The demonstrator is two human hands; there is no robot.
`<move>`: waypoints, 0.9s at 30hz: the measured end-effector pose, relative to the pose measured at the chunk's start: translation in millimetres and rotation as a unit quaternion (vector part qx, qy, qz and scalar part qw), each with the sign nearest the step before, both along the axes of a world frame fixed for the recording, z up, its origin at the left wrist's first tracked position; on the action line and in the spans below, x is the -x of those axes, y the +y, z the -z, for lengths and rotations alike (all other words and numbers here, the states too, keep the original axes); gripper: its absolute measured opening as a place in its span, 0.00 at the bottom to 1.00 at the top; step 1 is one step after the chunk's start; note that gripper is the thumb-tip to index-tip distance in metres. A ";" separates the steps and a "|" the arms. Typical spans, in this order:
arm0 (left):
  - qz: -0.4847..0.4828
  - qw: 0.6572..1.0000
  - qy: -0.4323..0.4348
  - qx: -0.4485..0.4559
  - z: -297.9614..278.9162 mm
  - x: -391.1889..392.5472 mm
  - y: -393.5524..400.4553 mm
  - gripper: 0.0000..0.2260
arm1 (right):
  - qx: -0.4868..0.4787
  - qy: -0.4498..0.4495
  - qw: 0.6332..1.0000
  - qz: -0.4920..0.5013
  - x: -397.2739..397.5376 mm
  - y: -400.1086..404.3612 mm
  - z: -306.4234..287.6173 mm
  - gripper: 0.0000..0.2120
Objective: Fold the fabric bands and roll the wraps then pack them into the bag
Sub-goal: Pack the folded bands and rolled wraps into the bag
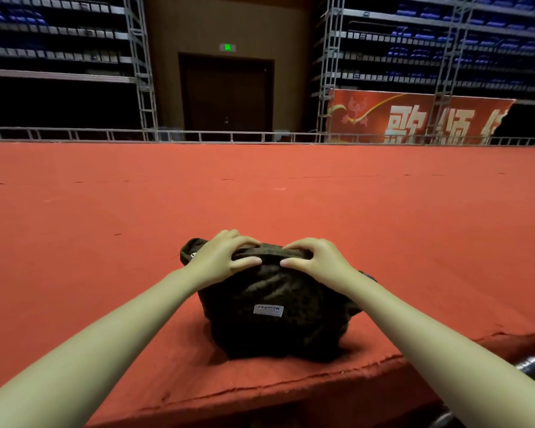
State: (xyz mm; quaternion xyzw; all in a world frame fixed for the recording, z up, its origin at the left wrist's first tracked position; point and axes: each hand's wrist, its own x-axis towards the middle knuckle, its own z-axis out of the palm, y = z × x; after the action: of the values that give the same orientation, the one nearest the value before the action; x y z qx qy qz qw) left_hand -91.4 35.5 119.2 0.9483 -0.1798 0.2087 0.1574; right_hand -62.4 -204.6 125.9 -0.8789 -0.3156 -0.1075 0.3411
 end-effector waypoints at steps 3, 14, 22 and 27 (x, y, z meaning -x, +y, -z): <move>0.049 0.994 -0.092 0.029 2.5 14.3 -13.1 0.26 | -0.028 -0.024 0.999 -0.023 24.2 -11.7 1.1 0.12; 0.283 0.941 -0.171 0.066 -59.7 39.5 -161.5 0.11 | -0.094 -0.118 0.985 0.081 110.5 -151.9 -51.5 0.09; 0.449 0.887 -0.017 0.102 19.4 56.7 -335.4 0.10 | -0.070 -0.020 0.953 0.295 213.5 -290.4 13.8 0.08; 0.429 0.897 0.107 -0.008 127.3 63.5 -395.4 0.11 | -0.032 0.110 0.911 0.396 237.8 -332.1 132.2 0.09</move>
State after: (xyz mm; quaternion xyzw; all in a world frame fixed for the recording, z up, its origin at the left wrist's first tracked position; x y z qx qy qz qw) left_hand -154.9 -359.9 -8.1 0.7969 -0.5532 0.0163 0.2420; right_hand -300.2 -536.7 -6.2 -0.9264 0.1019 -0.1469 0.3313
